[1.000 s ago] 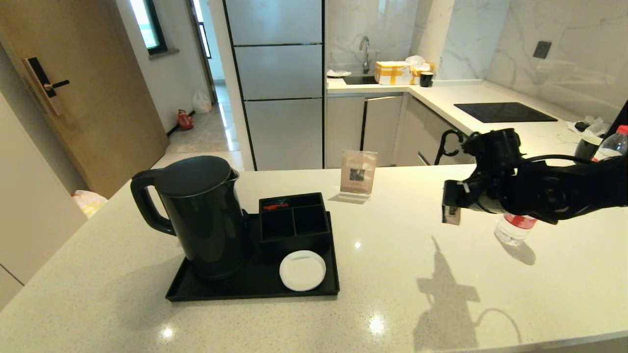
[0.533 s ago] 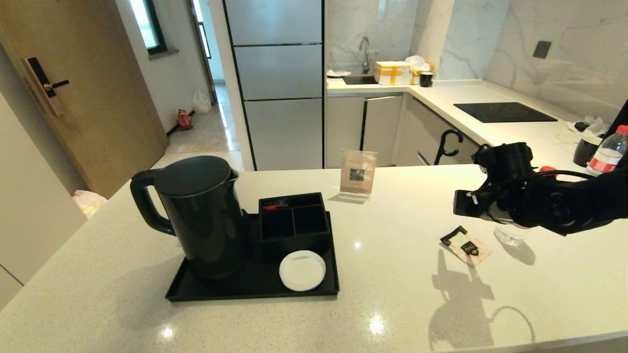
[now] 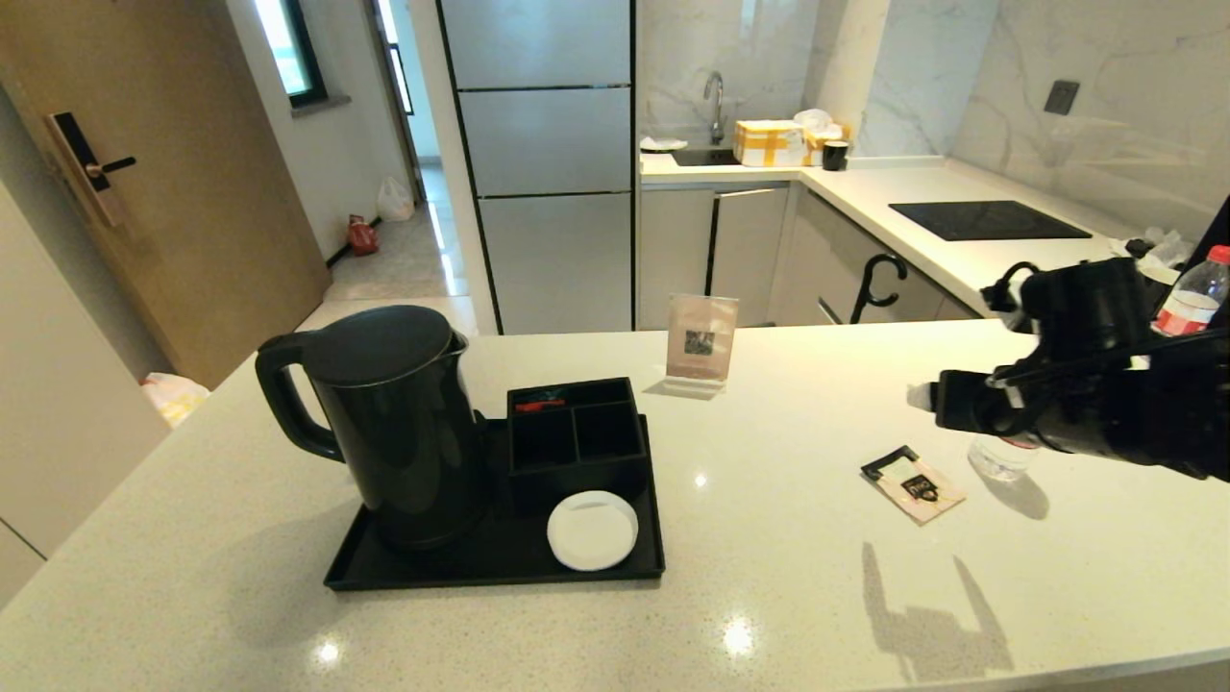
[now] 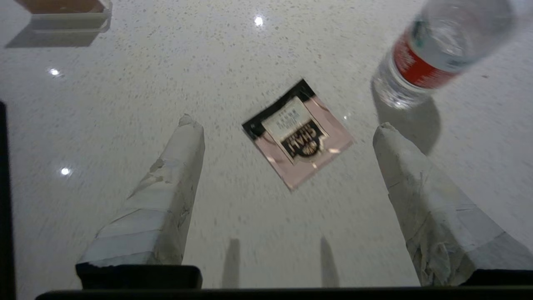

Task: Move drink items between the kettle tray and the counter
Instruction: Return the tea bag to its original position

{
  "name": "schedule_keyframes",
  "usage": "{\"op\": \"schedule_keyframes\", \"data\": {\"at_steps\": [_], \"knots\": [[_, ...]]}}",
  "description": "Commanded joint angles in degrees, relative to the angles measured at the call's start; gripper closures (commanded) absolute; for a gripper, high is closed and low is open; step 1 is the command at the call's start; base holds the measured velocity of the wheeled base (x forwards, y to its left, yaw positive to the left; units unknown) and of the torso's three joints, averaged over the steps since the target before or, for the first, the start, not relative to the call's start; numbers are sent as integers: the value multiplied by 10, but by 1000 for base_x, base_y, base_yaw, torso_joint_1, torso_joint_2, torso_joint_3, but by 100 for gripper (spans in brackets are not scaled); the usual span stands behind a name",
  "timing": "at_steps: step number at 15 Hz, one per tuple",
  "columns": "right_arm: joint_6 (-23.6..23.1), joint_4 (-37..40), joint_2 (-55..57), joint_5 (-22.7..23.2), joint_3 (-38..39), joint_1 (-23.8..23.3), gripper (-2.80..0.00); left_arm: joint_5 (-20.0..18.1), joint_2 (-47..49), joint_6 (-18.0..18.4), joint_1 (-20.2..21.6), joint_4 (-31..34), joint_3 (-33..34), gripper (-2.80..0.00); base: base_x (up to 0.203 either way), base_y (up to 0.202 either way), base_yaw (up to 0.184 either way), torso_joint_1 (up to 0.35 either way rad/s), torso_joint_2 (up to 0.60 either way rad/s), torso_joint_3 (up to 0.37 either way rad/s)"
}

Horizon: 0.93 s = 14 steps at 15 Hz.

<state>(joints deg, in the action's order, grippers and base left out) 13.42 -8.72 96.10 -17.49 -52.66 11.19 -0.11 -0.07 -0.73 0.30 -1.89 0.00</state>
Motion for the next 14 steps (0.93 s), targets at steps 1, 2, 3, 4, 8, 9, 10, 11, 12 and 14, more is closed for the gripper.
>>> {"op": "schedule_keyframes", "data": {"at_steps": [1,2,3,4,8,9,10,11,12,14], "knots": [[1,40,-151,7,32,1,-280,0,1,-1,0,0,0,0,0,0,0,0,0,0],[1,71,-199,15,45,2,-27,0,1,-1,0,0,0,0,0,0,0,0,0,0],[0,114,-261,29,50,2,0,0,1,-1,0,0,0,0,0,0,0,0,0,0],[0,165,-327,47,50,2,0,0,1,-1,0,0,0,0,0,0,0,0,0,0],[-9,422,-554,148,-8,-9,0,0,1,0,0,0,0,0,0,0,0,0,0,0],[-11,496,-595,183,-48,-26,0,0,1,0,0,0,0,0,0,0,0,0,0,0],[-12,575,-638,211,-110,-42,0,0,1,-1,0,0,0,0,0,0,0,0,0,0],[-16,650,-688,232,-163,-54,0,0,1,-1,0,0,0,0,0,0,0,0,0,0],[-18,711,-737,246,-195,-65,0,0,1,-1,0,0,0,0,0,0,0,0,0,0],[-21,768,-815,232,-221,-86,0,0,1,-1,0,0,0,0,0,0,0,0,0,0]]}}
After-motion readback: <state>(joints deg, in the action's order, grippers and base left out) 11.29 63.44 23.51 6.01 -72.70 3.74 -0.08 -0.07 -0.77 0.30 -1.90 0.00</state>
